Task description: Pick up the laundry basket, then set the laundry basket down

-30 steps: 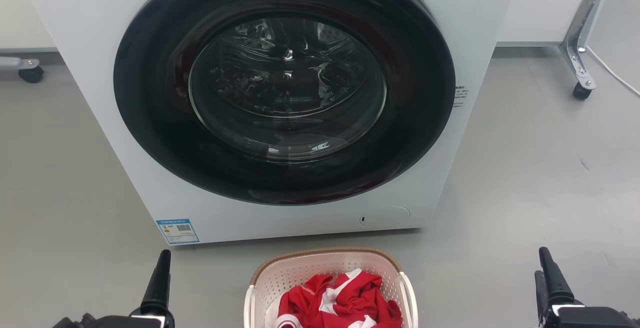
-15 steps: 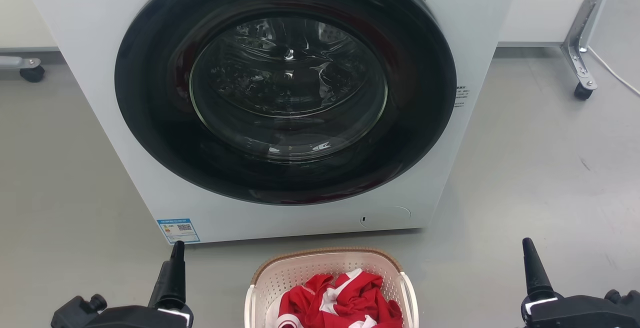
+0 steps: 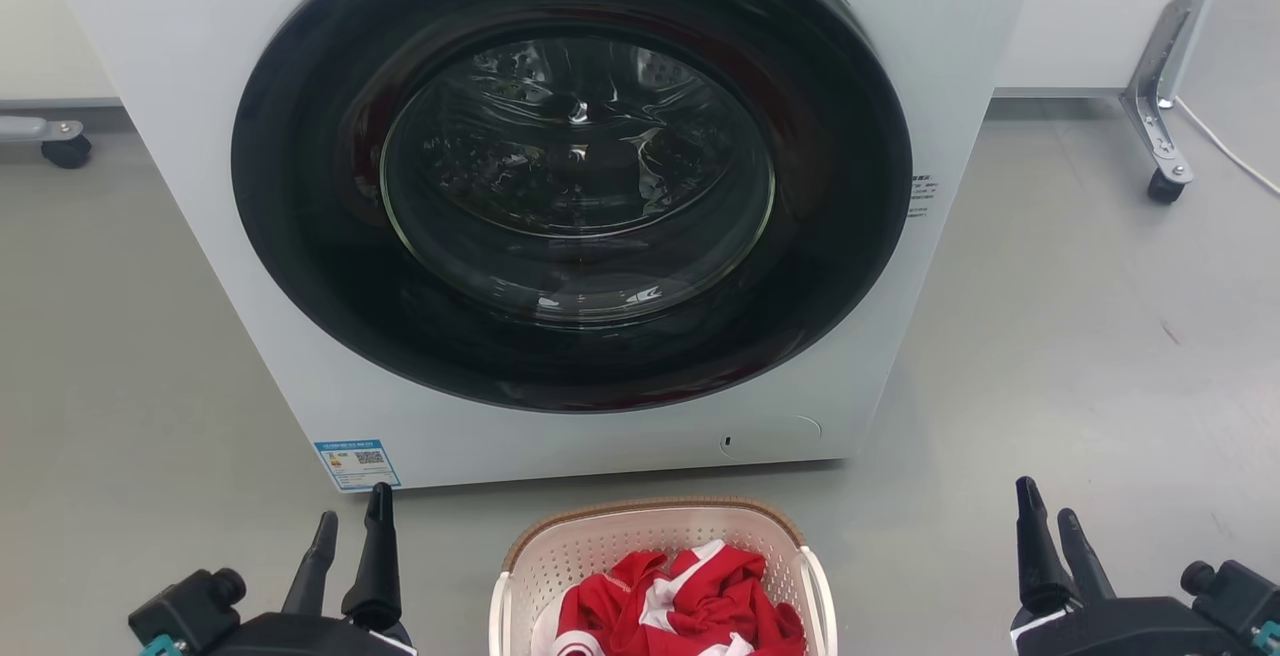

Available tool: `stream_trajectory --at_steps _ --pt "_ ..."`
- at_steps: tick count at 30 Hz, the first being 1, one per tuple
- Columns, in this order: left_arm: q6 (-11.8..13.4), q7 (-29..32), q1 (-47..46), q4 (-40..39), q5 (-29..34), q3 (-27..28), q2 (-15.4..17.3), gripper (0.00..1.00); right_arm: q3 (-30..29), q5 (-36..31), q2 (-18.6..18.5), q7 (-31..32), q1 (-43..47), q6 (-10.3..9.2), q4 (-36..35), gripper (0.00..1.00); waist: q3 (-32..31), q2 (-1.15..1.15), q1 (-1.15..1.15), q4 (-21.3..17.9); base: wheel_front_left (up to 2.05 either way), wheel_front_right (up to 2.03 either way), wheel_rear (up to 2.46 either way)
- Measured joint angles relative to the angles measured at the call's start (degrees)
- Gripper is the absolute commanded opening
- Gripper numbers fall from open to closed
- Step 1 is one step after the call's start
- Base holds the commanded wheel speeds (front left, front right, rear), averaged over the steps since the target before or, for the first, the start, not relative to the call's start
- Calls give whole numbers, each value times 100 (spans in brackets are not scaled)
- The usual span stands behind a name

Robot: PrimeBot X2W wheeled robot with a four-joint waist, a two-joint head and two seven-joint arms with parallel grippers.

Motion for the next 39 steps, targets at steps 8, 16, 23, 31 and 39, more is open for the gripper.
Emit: stream_trajectory --at_steps 8,16,23,31,39 --pt "103 -193 172 -78 931 -47 -4 100 124 -766 -9 -183 183 -129 -158 100 -21 0 0 -5 0 0 0" --pt "229 -350 229 -226 1773 -107 -22 100 222 -1512 -9 -347 210 -235 -270 100 -24 0 0 -2 0 0 0" --pt "310 -494 240 -333 2480 -203 -34 100 330 -2164 -9 -504 230 -339 -393 100 -24 0 0 3 0 0 0" --pt "452 -680 342 -450 3211 -265 -38 100 425 -2888 -9 -660 327 -441 -544 100 -22 0 0 5 0 0 0" --pt "557 -870 357 -588 3999 -402 -42 100 543 -3679 -8 -871 352 -568 -715 100 -23 0 0 4 0 0 0"
